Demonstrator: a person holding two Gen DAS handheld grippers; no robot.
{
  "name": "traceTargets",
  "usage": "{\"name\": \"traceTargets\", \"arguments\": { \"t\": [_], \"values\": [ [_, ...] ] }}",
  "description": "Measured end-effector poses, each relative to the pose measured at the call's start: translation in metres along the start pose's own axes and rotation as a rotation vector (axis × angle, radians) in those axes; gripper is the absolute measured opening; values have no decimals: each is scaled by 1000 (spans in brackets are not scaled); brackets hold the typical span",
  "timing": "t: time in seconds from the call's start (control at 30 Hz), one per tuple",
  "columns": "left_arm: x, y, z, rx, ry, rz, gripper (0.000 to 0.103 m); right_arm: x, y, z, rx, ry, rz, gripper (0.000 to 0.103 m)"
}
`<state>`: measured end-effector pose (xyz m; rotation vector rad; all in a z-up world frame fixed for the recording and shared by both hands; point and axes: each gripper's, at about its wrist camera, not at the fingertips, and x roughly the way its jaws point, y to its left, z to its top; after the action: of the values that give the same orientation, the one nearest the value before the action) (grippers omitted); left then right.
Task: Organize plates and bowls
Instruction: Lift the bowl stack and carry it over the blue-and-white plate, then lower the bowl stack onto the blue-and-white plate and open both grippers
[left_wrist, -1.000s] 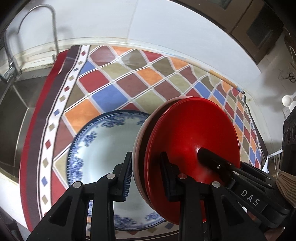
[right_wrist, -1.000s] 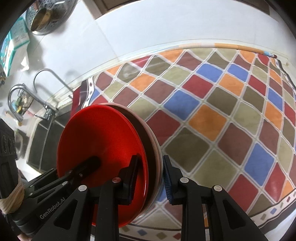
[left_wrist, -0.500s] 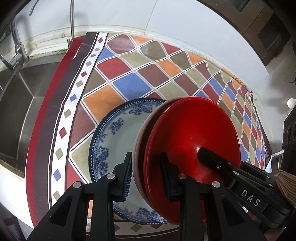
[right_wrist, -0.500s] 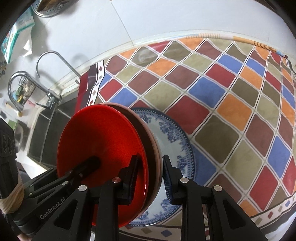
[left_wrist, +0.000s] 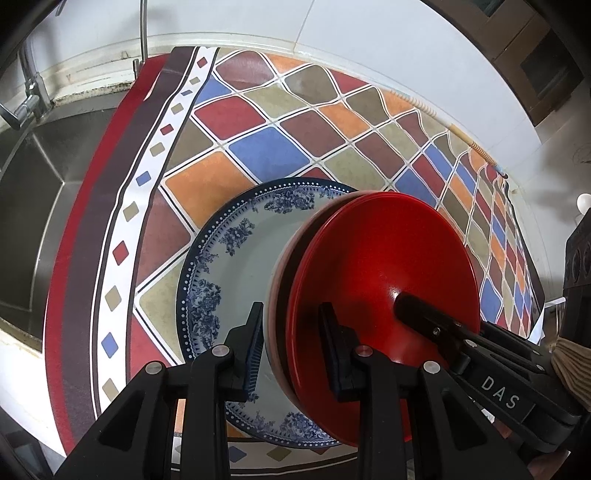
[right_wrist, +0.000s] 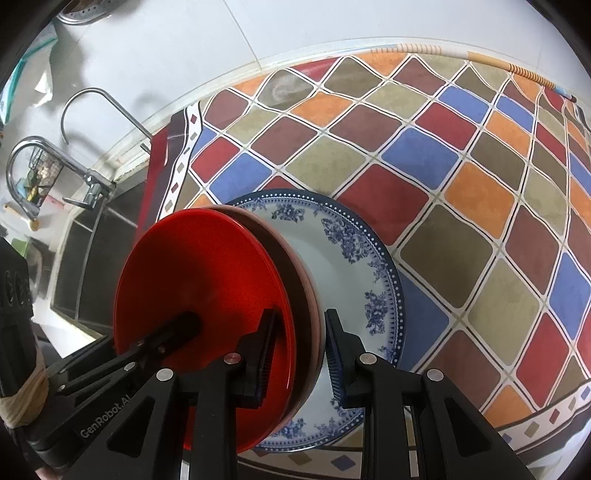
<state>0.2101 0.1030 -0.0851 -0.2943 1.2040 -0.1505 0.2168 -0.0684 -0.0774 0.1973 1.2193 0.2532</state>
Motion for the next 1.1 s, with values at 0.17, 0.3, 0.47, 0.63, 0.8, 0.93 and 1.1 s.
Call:
{"name": "traceTargets", "arguments": {
  "t": [0.17, 0.3, 0.47, 0.63, 0.8, 0.93, 1.1],
  "values": [
    [4, 1, 1, -5, 12, -1, 28, 3, -1, 1, 6, 8, -1, 27],
    [7, 3, 2, -7, 19, -5, 28, 7, -1, 1, 7, 15, -4, 27],
    [9, 5, 2, -7, 18, -11, 29, 8, 0, 3, -10, 7, -14, 28],
    [10, 6, 2, 1, 11, -20, 31, 8, 5, 2, -45, -7, -33, 28],
    [7, 9, 3, 18, -11, -9, 43, 7, 8, 0, -62, -27, -44, 29],
    [-7, 8, 2, 58, -71, 25, 58, 0, 11, -4, -73, -72, -73, 42],
    [-31, 4, -8, 120, -180, 86, 69, -28, 13, -15, -94, -213, -162, 62]
  ]
}}
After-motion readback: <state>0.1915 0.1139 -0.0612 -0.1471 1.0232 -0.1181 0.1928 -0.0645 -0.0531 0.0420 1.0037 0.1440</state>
